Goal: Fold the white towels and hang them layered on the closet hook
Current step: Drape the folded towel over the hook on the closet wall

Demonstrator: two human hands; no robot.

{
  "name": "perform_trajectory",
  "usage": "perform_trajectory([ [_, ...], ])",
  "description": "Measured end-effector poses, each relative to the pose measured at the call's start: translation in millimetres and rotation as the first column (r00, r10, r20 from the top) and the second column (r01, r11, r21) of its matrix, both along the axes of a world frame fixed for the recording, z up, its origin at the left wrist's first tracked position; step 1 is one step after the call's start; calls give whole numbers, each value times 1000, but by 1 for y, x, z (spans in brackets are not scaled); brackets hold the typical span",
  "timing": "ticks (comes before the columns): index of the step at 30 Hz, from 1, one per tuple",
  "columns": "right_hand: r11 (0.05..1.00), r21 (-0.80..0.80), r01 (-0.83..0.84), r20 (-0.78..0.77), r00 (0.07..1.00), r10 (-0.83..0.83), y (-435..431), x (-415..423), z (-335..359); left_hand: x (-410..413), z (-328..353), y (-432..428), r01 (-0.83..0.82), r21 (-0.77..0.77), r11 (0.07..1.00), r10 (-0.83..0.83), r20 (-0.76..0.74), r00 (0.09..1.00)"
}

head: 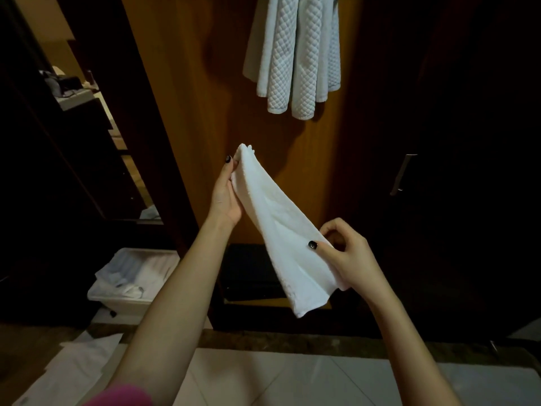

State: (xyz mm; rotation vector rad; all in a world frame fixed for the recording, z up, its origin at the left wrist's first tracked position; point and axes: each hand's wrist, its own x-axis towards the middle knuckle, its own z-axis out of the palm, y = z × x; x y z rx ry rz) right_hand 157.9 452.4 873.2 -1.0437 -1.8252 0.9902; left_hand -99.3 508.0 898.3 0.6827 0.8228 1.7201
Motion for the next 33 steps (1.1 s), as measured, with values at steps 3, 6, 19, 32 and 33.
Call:
perform_trajectory([
  [3, 986, -82, -147, -77, 987, 140, 0, 4, -1, -6, 0, 0, -30, -8, 1000, 30, -2, 1000],
  [6, 956, -193, -219, -134, 971, 196, 2, 4, -2, -11, 3, -1, -28, -12, 1000, 28, -48, 998],
  [19, 997, -62, -39, 175, 983, 50, 23, -42, -5, -70, 10, -29, -238, -8, 971, 239, 35, 971],
  [32, 943, -176, -282, -112, 958, 265, 51, -58, 25, -103, 20, -44, -304, 55, 951, 298, 100, 949],
  [33, 940, -153, -306, -144, 948, 285, 52, -55, 23, -104, 21, -43, -313, 48, 948, 308, 95, 947],
])
